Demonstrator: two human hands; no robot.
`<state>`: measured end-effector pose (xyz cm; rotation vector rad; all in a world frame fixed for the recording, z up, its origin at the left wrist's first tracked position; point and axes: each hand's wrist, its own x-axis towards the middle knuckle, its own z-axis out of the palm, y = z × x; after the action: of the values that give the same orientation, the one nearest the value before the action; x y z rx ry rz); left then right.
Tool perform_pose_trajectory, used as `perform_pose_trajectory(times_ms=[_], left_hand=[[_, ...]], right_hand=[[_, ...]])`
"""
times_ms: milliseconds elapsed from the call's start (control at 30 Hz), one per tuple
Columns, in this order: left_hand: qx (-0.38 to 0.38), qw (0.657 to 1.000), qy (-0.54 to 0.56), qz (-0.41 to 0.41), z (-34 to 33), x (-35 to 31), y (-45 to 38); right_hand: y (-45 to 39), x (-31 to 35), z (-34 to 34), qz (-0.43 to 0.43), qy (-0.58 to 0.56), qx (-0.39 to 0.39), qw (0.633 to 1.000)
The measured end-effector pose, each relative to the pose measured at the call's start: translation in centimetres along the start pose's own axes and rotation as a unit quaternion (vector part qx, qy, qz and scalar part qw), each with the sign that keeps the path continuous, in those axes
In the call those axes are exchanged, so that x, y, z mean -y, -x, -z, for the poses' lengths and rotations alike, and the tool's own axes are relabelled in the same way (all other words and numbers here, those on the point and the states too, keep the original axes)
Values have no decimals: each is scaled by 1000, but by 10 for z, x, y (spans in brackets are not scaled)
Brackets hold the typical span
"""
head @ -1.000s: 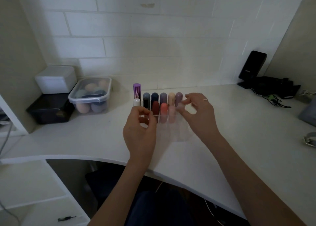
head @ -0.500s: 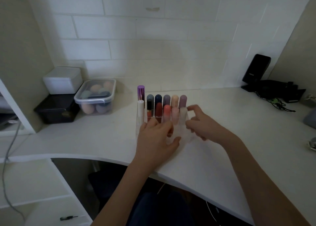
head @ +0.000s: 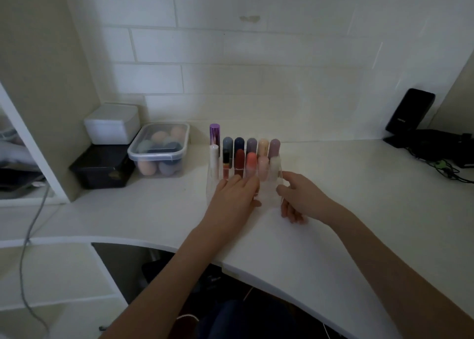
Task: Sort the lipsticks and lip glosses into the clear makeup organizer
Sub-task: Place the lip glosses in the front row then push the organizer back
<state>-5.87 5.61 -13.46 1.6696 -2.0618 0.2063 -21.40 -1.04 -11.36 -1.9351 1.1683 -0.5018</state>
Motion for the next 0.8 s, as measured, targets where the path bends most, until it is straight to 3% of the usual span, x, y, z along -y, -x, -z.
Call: perform_pose_trajectory(times_ms=[500, 800], left_hand=[[-33, 996, -63, 45, -31, 97, -85], [-11, 994, -1, 106, -29, 112, -93]], right_hand=[[-139, 16, -11, 16, 5, -19, 1000], [-172, 18, -12, 27, -22, 4, 999]])
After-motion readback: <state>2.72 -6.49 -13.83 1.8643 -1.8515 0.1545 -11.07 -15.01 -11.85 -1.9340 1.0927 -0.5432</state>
